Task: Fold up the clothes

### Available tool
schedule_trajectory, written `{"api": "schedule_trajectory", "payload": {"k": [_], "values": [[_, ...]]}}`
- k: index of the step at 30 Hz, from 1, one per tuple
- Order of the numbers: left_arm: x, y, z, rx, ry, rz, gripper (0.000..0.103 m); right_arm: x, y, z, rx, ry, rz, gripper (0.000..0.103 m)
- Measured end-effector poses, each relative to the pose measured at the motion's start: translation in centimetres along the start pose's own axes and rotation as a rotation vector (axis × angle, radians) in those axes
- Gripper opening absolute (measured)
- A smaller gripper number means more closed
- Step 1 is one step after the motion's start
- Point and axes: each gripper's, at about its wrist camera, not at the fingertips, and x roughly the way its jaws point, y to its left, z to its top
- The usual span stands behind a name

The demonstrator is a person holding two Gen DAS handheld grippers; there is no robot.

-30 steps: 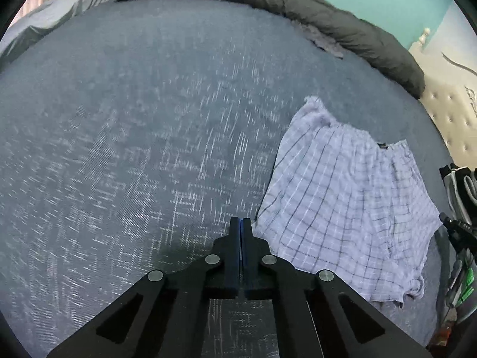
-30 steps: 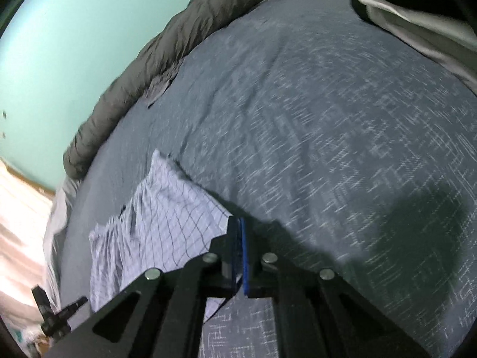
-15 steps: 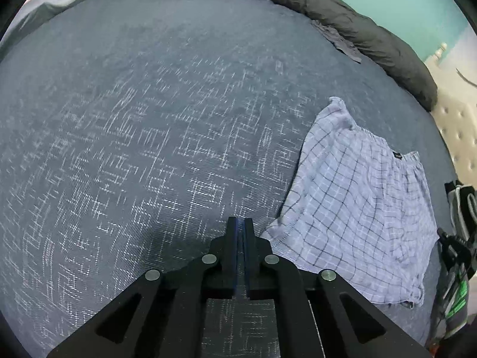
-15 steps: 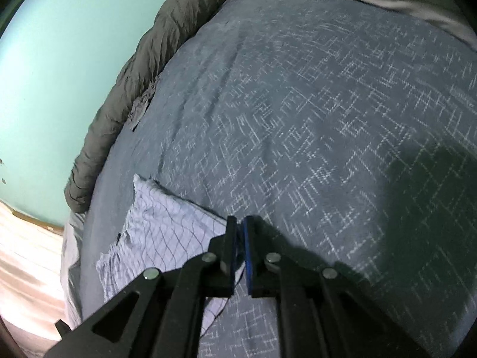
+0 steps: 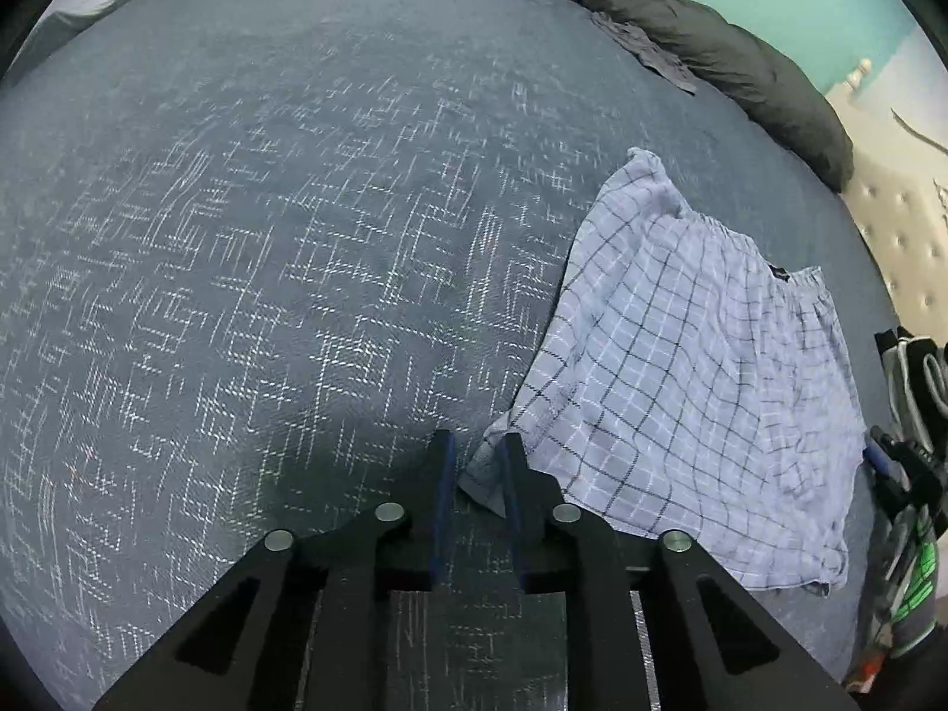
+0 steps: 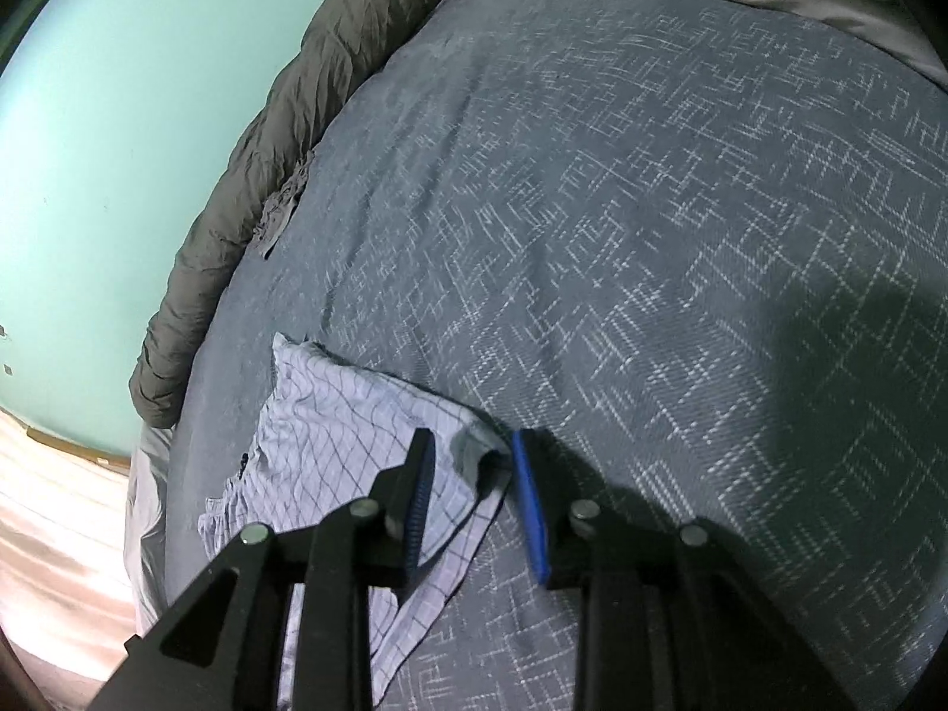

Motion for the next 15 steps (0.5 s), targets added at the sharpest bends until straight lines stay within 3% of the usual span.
{"api": "schedule_trajectory", "payload": {"k": [3,15], "values": [[0.1,-0.4,0.2,0.018,-0.004,0.008,0.003,-0.1,-0.2,0.0,0.005,0.0,0.007,0.027],[-2.2,1.0,0.4,-0.007,-0.059,0.047,0.002,-0.3,0.1,0.1,0.011,-0.021,-0.015,0.028]]}}
